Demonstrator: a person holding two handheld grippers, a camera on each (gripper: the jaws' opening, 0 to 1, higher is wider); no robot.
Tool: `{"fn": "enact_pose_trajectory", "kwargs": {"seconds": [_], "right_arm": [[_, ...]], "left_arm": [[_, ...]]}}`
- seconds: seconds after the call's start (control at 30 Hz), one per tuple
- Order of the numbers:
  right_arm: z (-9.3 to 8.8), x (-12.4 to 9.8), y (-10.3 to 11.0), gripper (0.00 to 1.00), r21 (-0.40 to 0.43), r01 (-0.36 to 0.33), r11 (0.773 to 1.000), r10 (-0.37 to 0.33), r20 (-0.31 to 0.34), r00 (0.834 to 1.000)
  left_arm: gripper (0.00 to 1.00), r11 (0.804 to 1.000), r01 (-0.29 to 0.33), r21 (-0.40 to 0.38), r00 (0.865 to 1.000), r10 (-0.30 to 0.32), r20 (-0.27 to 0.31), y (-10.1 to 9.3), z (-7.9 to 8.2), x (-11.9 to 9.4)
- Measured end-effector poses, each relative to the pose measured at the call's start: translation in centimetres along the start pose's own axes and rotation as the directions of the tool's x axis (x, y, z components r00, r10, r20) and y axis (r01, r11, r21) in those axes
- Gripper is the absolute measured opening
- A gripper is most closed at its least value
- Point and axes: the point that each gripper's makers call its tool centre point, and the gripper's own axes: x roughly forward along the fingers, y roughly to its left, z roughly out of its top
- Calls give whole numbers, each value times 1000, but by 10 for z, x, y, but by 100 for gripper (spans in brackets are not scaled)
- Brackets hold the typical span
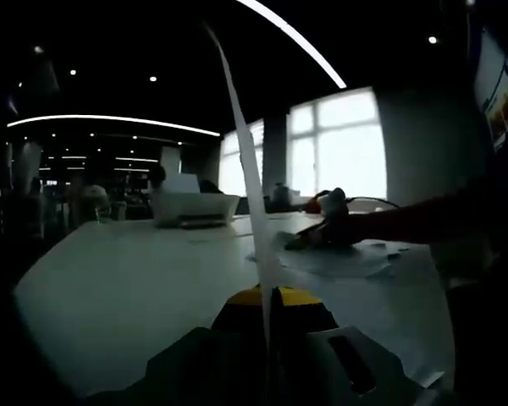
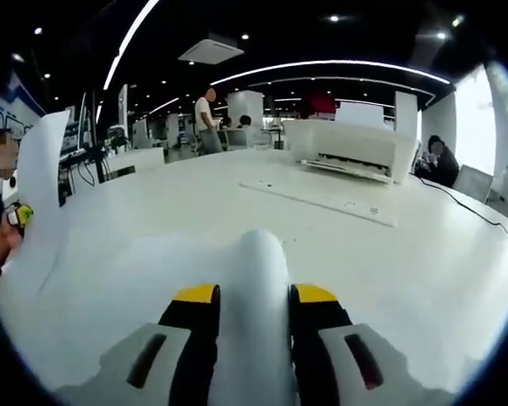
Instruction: Organize the stack of printing papers by aligning and flattening the scattered papers on the table
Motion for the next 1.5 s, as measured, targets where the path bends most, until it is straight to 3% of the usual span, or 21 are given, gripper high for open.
{"fn": "enact_pose_trajectory", "kwargs": {"seconds": [0.27, 0.63, 0.7, 1.13, 1.5], "right_arm": [[4, -9, 1, 8, -25, -1, 1000, 1, -6, 1000], [51, -42, 8, 7, -49, 27, 998, -20, 144, 989], [62, -50, 6, 7, -47, 37, 998, -27, 190, 981], [105, -102, 22, 7, -54, 79, 995, -59, 307, 950], [149, -139, 41, 7, -73, 60, 996, -21, 450, 893]], "left_arm": [[6, 1000, 1, -1, 1000, -1, 3, 0, 1, 0], [6, 1000, 4, -2, 1000, -4, 12, 0, 3, 0], [6, 1000, 4, -4, 1000, -4, 13, 0, 3, 0], [6, 1000, 20, -4, 1000, -20, 2, -3, 3, -1], [6, 997, 64, -32, 998, -65, -11, -11, 3, -1]]}}
